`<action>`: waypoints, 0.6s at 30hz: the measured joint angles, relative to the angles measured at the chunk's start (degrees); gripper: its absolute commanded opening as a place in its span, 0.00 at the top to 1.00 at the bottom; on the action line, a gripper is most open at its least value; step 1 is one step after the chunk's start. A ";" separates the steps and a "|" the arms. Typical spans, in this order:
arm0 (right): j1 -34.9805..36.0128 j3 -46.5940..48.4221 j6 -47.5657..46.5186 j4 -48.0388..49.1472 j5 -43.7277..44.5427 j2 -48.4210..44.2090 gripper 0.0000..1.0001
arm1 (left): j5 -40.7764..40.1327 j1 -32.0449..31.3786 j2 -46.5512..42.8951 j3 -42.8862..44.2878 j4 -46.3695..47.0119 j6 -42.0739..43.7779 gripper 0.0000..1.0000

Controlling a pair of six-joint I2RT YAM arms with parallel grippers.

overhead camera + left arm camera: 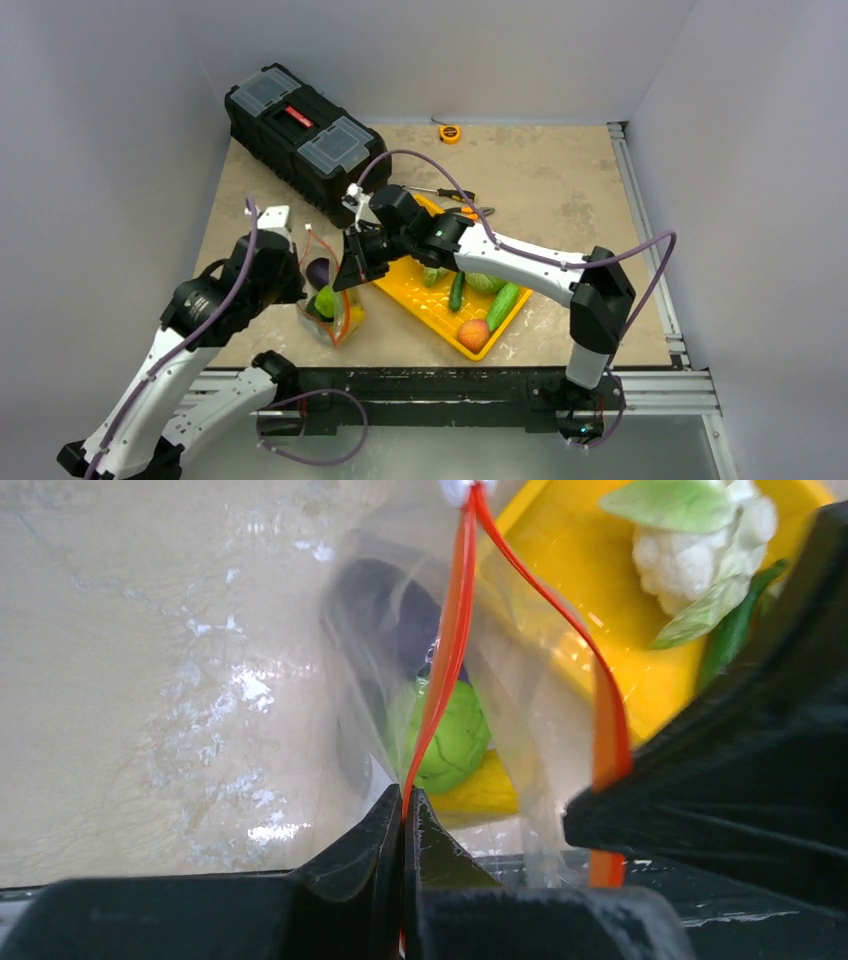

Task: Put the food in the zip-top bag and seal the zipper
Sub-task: Adjust the zipper food storage bag at the center of the board.

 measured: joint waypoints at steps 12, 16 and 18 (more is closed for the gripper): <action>-0.20 1.73 -5.42 -6.10 3.93 1.38 1.00 | -7.15 0.00 -9.01 2.08 3.93 7.39 1.00; -0.20 4.98 -7.50 -9.33 6.73 2.08 1.00 | -8.02 0.00 -8.55 -2.05 6.34 10.45 1.00; -0.20 6.19 -8.17 -11.10 8.28 2.34 0.94 | -8.61 0.00 -8.37 -3.91 7.48 11.45 1.00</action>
